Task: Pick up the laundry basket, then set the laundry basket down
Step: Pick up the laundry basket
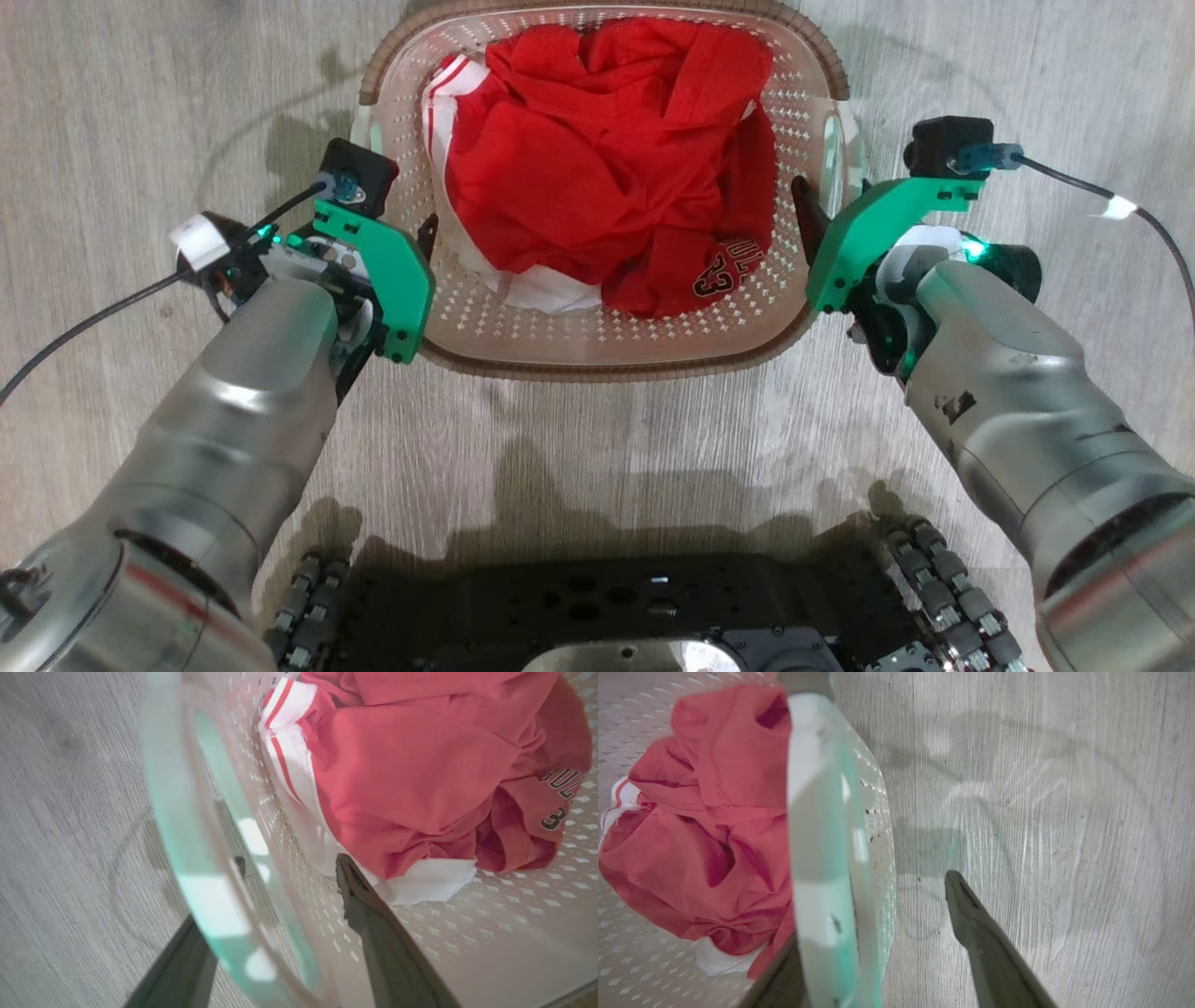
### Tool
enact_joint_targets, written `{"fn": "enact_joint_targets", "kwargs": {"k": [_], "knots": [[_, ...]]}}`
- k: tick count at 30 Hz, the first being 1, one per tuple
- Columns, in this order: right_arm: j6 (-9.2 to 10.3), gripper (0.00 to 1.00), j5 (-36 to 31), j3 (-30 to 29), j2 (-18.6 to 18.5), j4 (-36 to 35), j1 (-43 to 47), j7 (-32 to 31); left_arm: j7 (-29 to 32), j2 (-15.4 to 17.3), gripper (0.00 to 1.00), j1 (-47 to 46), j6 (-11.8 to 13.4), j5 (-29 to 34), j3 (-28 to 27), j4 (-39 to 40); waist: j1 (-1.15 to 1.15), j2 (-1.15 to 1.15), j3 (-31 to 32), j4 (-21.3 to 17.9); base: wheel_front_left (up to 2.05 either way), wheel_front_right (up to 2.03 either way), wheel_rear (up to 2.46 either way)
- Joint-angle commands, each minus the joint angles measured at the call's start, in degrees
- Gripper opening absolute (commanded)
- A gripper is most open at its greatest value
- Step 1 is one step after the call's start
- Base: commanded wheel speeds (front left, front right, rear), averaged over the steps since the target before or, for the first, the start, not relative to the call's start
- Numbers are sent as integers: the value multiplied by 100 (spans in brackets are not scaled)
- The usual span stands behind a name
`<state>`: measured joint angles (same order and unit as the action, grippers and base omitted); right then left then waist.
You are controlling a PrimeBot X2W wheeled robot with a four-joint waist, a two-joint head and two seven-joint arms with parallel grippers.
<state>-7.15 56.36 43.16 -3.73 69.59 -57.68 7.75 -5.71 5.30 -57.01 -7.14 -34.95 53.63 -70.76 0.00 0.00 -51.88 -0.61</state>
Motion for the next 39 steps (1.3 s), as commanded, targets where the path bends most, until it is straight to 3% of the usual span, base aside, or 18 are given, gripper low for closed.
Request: {"fn": "enact_joint_targets", "kwargs": {"k": [1,3,4,5,6,18,24,30,39], "knots": [[-34,100,60,130,85,-9,156,94,-75,205,100,9,-35,-56,-22,-10,0,0,-25,5,0,0,0],[-34,100,105,250,85,-13,135,90,-72,203,100,-2,-35,-105,31,-27,0,0,-52,9,0,0,0],[-34,52,139,303,85,-39,130,88,-59,198,88,-6,-35,-136,57,-31,0,0,-63,13,0,0,0],[-34,13,173,353,85,-72,124,100,-47,192,44,-11,-35,-165,87,-31,0,0,-75,19,0,0,0],[-34,0,210,395,85,-86,115,115,-42,188,0,-19,-35,-192,118,-29,0,0,-86,26,0,0,0],[-34,0,525,845,85,38,88,-39,162,241,0,70,-35,-569,656,204,0,0,73,80,0,0,0],[-34,0,542,1141,85,60,70,-337,619,288,0,165,-35,-801,1166,504,0,0,387,108,0,0,0],[-34,0,744,1203,85,272,119,-917,909,462,0,221,-35,-1140,1706,1011,0,0,1010,170,0,0,0],[-34,0,745,1482,85,98,295,-925,1084,592,0,553,-35,-1313,1909,1298,0,0,1960,132,0,0,0]]}}
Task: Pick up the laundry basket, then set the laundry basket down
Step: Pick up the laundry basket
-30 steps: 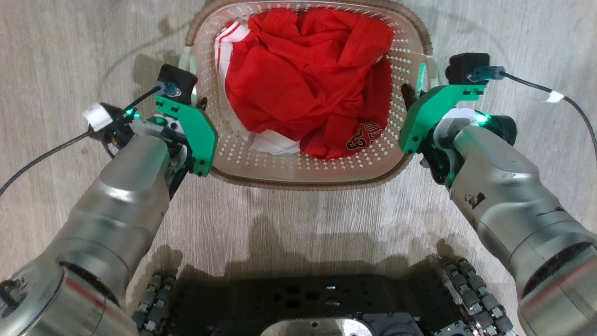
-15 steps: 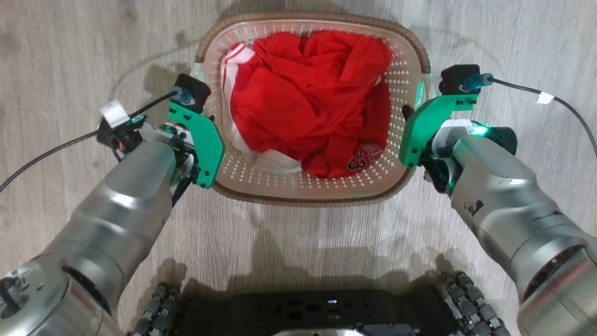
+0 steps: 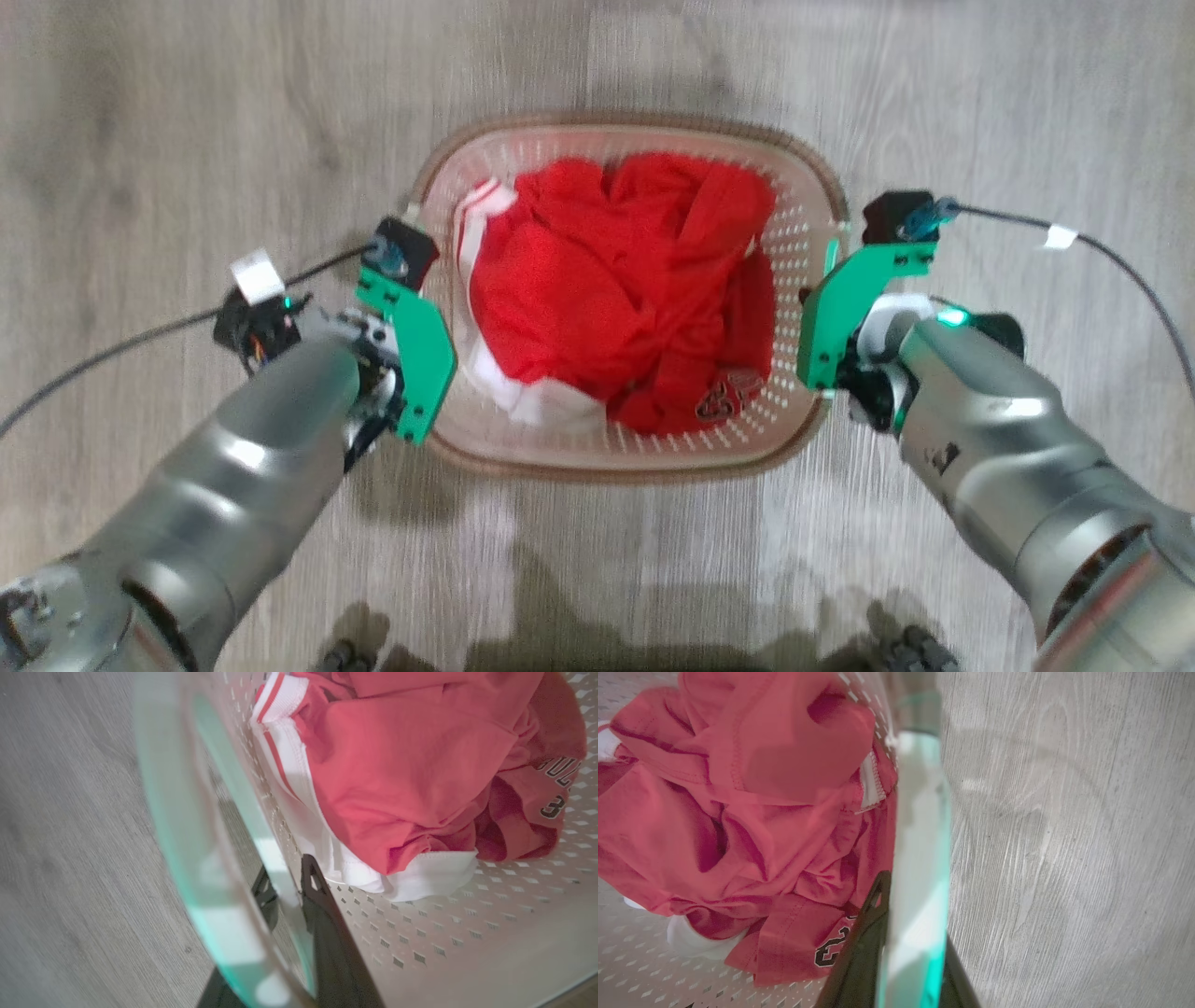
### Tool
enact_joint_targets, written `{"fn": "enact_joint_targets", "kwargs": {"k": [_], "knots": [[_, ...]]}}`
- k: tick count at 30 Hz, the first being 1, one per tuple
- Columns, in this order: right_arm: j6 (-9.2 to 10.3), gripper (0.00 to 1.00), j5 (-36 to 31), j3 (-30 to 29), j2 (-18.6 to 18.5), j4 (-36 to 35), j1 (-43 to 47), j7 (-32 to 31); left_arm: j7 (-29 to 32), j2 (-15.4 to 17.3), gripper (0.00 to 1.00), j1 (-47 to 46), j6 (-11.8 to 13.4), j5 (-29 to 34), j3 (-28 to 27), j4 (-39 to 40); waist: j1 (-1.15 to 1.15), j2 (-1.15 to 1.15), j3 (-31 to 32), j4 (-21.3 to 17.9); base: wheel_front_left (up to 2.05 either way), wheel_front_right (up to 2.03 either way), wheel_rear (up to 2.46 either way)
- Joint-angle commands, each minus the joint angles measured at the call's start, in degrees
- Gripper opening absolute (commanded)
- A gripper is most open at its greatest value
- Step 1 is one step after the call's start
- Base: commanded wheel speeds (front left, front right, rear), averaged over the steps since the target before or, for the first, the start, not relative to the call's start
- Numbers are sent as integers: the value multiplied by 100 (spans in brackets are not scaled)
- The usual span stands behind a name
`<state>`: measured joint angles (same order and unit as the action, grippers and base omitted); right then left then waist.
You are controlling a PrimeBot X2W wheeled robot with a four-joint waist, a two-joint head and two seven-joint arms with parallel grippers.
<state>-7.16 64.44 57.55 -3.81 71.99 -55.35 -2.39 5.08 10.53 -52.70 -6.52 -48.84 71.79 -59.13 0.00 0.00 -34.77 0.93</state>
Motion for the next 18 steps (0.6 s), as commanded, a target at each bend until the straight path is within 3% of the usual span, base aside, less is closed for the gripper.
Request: {"fn": "enact_joint_targets", "kwargs": {"k": [1,18], "knots": [[-33,0,-63,56,93,-125,97,119,38,89,0,190,-97,55,103,182,0,0,381,-32,0,0,0],[-33,0,298,148,93,-375,910,107,370,495,0,1032,-68,-63,146,851,0,0,1795,-14,0,0,0]]}}
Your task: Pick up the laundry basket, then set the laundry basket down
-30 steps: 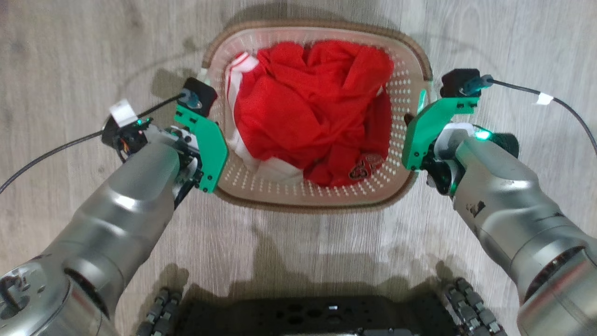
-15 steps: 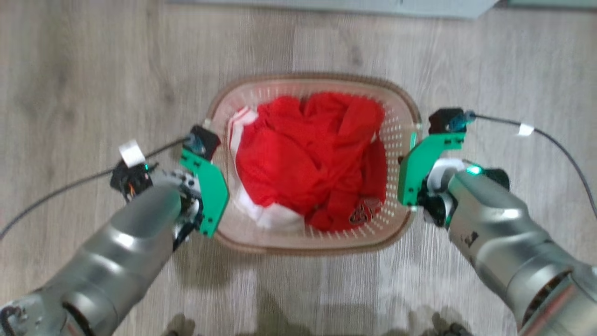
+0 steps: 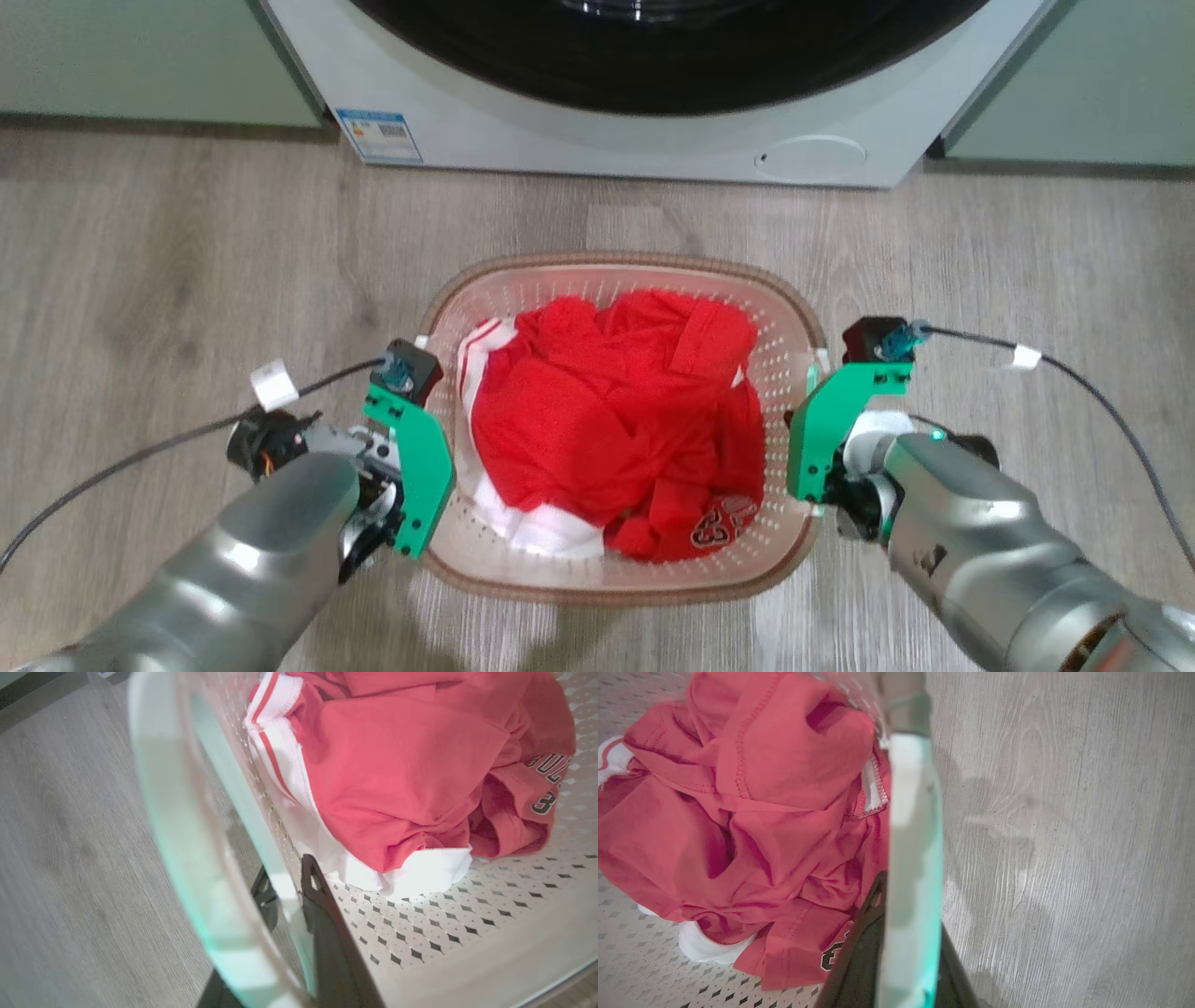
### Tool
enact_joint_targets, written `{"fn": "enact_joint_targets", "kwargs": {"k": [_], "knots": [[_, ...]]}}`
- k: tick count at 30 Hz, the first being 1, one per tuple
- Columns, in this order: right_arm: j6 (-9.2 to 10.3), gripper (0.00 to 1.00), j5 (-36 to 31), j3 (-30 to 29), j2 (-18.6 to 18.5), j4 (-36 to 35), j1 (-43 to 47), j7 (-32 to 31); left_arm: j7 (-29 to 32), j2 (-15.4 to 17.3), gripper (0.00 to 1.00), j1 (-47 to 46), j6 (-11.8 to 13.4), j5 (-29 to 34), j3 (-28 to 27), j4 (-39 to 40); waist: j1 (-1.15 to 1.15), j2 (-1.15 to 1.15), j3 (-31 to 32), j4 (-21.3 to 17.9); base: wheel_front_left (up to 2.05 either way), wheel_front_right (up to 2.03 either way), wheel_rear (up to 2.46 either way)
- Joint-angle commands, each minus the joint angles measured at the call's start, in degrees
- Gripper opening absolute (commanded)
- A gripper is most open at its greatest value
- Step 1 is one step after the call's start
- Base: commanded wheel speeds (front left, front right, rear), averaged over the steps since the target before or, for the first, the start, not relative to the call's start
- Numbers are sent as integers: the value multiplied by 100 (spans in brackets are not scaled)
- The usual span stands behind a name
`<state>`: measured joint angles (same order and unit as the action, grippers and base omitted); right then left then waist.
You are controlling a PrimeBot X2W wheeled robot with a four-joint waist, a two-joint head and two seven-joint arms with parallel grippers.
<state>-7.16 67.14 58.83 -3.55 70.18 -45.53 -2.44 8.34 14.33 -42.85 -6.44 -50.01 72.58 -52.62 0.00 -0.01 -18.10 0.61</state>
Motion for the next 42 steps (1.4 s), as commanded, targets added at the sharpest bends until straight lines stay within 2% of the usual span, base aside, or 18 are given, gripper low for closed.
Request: {"fn": "enact_joint_targets", "kwargs": {"k": [1,15,21,42], "knots": [[-33,0,74,11,68,-225,-21,86,57,130,0,94,-52,46,67,241,0,1,182,19,0,0,0],[-33,0,310,169,68,-294,575,-115,622,349,0,936,196,-35,72,1053,0,1,903,-113,0,0,0],[-33,0,367,205,68,-267,607,-89,755,481,0,1024,369,-60,72,1375,0,1,942,-140,0,0,0],[-33,0,491,360,68,-165,551,-9,897,641,0,1099,635,-140,64,1829,0,1,966,-110,0,0,0]]}}
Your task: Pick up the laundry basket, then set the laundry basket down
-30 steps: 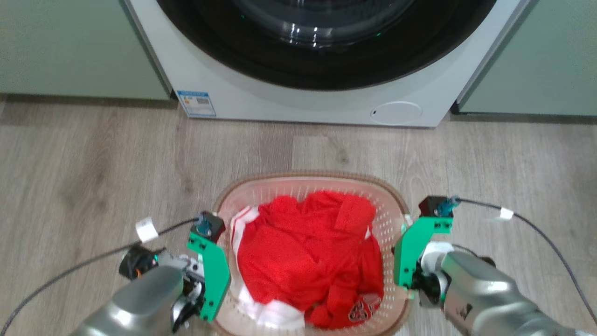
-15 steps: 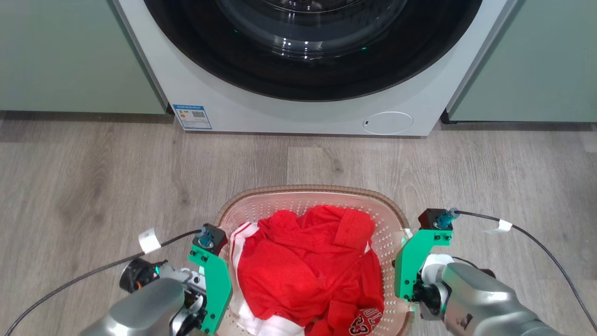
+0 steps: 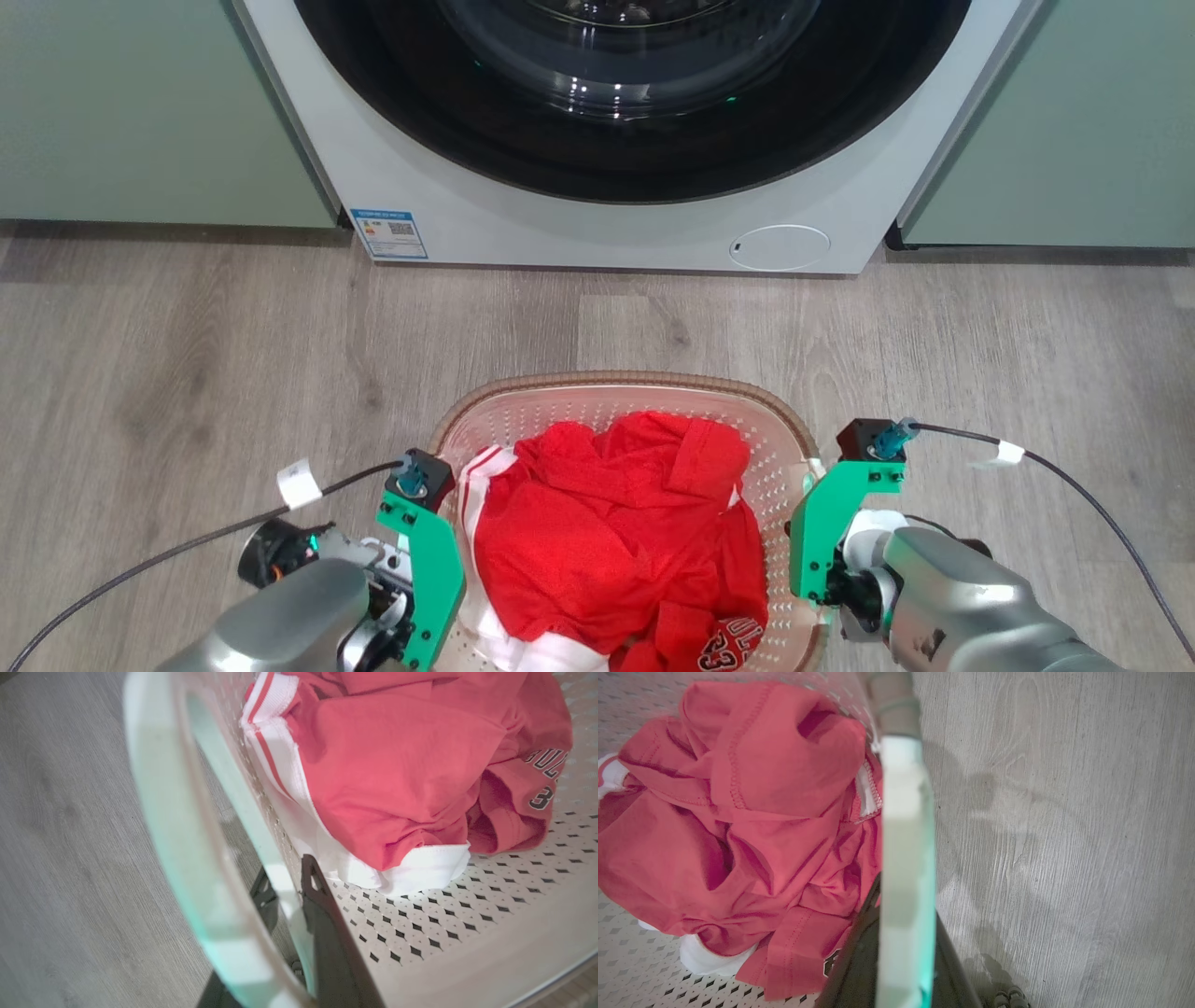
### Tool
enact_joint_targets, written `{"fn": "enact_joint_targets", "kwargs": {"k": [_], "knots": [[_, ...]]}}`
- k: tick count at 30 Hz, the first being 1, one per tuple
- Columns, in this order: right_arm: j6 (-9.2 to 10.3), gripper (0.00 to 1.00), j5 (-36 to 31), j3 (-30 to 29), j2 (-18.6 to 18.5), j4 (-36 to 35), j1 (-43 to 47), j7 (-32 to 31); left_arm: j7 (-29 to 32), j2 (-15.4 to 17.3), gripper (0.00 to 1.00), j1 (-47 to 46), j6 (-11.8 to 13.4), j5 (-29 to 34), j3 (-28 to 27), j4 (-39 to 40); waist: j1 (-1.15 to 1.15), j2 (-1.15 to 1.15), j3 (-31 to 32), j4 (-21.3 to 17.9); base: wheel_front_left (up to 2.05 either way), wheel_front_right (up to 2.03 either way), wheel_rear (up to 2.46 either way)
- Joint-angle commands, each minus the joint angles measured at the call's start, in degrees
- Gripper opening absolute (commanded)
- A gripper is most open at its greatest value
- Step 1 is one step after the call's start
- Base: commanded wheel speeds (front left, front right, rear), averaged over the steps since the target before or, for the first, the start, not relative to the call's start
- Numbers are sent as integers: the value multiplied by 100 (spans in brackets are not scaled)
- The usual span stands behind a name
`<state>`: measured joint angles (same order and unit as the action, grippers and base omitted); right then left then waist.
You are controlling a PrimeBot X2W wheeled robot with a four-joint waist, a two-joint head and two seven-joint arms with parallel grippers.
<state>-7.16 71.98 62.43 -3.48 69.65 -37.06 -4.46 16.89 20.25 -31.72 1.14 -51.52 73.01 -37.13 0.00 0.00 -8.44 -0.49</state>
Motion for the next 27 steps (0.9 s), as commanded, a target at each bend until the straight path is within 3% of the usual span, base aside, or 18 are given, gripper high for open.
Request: {"fn": "enact_joint_targets", "kwargs": {"k": [1,27], "knots": [[-33,0,15,6,60,-109,-302,193,45,54,0,-13,-115,8,20,292,0,0,-3,0,0,0,0],[-33,0,236,195,60,-17,-357,226,76,94,0,-29,-54,-55,20,409,0,0,3,16,0,0,0]]}}
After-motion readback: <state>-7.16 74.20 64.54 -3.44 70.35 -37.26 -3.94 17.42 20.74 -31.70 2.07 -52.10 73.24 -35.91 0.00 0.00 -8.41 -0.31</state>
